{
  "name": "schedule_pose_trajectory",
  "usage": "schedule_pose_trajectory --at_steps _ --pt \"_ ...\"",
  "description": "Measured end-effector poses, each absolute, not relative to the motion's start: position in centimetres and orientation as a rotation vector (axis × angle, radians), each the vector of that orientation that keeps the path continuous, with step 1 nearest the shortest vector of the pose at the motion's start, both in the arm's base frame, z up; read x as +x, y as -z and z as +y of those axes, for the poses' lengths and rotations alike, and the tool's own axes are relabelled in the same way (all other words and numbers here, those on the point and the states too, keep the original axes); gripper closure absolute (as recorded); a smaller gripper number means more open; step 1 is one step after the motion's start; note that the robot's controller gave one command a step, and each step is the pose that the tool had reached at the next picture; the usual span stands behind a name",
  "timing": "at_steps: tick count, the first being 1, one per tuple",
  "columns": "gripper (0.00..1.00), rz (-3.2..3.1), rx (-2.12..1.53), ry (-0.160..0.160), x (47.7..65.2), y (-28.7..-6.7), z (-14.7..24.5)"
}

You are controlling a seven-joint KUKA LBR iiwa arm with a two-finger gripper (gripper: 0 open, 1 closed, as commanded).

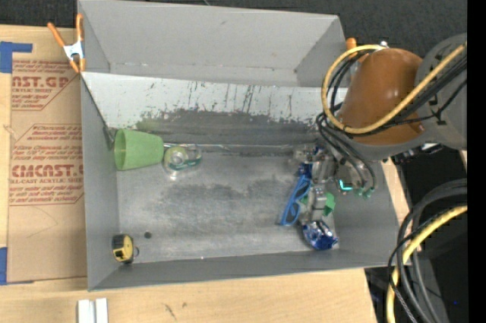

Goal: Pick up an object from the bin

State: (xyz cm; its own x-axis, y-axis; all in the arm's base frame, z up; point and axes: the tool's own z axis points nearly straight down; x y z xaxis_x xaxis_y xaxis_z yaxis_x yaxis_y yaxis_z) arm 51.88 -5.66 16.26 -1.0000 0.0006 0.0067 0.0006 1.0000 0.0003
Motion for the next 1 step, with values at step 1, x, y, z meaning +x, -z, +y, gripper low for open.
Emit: schedule_pose_trajectory --at_steps 1 --pt "0.0 -3.134 0.127 0.001 49.18 -7.04 -9.41"
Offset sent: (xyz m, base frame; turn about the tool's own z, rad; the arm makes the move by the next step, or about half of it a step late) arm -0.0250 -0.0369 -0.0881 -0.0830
